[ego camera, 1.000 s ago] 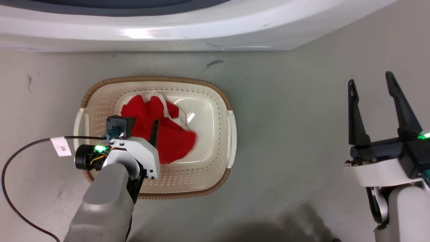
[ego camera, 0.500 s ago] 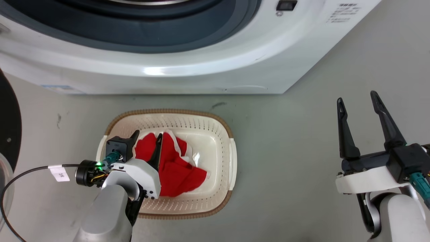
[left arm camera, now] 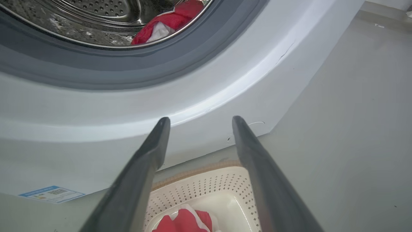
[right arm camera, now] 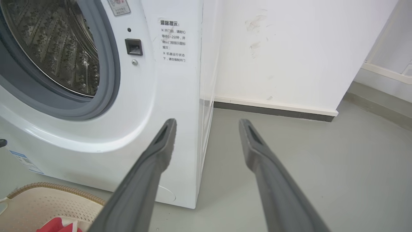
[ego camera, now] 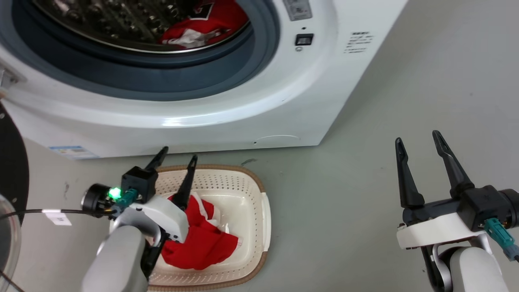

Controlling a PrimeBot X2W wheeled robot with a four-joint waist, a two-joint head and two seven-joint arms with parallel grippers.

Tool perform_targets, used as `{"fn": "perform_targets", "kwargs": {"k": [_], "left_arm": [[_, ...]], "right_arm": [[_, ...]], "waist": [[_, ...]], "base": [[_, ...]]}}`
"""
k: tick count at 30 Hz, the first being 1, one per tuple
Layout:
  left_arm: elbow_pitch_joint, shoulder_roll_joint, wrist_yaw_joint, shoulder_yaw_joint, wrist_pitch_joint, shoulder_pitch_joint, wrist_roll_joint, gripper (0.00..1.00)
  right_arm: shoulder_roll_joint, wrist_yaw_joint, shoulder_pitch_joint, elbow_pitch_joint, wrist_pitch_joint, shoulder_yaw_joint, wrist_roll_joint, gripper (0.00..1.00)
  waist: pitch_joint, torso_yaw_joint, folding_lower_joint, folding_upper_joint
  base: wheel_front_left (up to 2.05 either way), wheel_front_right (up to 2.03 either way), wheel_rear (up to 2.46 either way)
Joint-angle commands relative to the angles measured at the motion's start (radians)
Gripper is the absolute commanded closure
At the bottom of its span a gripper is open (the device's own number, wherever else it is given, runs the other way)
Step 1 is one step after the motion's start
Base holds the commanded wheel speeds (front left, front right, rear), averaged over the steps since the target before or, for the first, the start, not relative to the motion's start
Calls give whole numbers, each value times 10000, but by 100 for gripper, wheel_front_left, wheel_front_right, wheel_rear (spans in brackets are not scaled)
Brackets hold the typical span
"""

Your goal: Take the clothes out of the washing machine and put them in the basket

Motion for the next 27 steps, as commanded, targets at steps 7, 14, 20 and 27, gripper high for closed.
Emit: {"fn": "perform_targets", "kwargs": {"k": [7, 14, 20, 27], "left_arm": [[-216, 810, -8, -361, 35, -877, -463, 0], [-42, 1806, -7, -558, 1617, -2879, -1036, 0], [491, 2587, -8, -937, 3934, -5140, -1514, 0], [1291, 3432, -6, -1387, 6411, -8103, -2442, 0]], "right_arm": [[2, -10, 147, 58, -19, 126, 351, 0], [2, -10, -23, -27, -19, 168, 684, 0], [5, -10, -226, -134, -17, 145, 957, 0], [7, -10, -543, -292, -19, 322, 1389, 0]], "waist": [[6, -763, 1, 0], [741, -1595, 1, 0], [1805, -2244, 1, 0], [3130, -2946, 1, 0]], "base": [[0, 0, 0], [0, 0, 0], [0, 0, 0], [0, 0, 0]]}}
